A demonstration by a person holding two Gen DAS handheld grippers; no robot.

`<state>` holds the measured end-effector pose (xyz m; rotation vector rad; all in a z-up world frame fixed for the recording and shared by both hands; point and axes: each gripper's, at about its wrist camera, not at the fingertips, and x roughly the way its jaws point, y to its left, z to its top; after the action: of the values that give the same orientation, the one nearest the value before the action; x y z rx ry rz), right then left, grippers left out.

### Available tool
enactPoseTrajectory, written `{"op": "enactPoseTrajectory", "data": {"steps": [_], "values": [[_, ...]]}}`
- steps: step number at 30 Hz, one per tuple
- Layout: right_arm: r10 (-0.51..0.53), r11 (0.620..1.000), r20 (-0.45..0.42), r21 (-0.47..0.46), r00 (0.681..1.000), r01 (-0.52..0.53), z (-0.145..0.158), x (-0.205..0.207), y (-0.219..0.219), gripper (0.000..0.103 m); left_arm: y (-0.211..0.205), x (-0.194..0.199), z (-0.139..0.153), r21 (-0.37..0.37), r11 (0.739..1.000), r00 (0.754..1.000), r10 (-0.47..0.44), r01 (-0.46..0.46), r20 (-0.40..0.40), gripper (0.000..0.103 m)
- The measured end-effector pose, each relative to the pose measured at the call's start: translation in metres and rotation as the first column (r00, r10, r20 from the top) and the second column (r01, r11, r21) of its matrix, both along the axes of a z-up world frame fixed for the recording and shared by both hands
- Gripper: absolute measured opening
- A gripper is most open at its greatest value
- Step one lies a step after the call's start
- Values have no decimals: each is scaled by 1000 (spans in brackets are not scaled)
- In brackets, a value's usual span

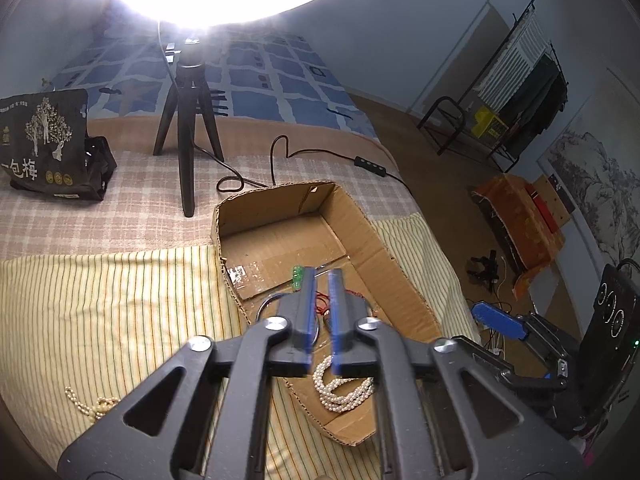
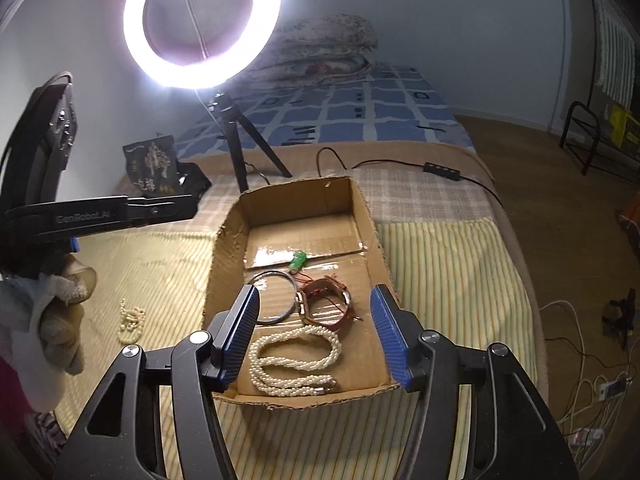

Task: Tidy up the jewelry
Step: 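Open the right tool to drop the necklace while the left tool drops the bangle into the box, then lift both open tools away from the box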

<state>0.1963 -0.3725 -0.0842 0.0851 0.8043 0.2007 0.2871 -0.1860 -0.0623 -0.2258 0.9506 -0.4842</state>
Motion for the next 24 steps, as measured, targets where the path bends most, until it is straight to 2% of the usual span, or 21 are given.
{"op": "enactPoseTrajectory", "data": {"steps": [1, 2, 3, 17, 21, 24], "values": [[-6, 1000, -2, -4, 1000, 6, 0, 1, 0, 65, 2, 0, 1, -5, 1000, 1000, 3, -3, -3, 45], [-15, 1000, -4, -8, 1000, 15, 0, 0, 0, 68, 4, -2, 2, -18, 1000, 1000, 12, -12, 8, 68], [-24, 1000, -3, -10, 1000, 24, 0, 0, 0, 71, 6, -4, 4, -23, 1000, 1000, 22, -21, 23, 72], [-62, 997, -18, -36, 998, 61, 7, -9, 6, 73, 23, -26, 25, 47, 999, 996, 21, -25, 81, 72], [-67, 996, -14, -56, 998, 67, 14, -16, 14, 74, 37, -37, 33, 83, 996, 994, 25, -34, 108, 72], [-75, 995, -17, -70, 997, 74, 17, -20, 21, 79, 52, -48, 37, 124, 991, 991, 32, -48, 126, 72]]}}
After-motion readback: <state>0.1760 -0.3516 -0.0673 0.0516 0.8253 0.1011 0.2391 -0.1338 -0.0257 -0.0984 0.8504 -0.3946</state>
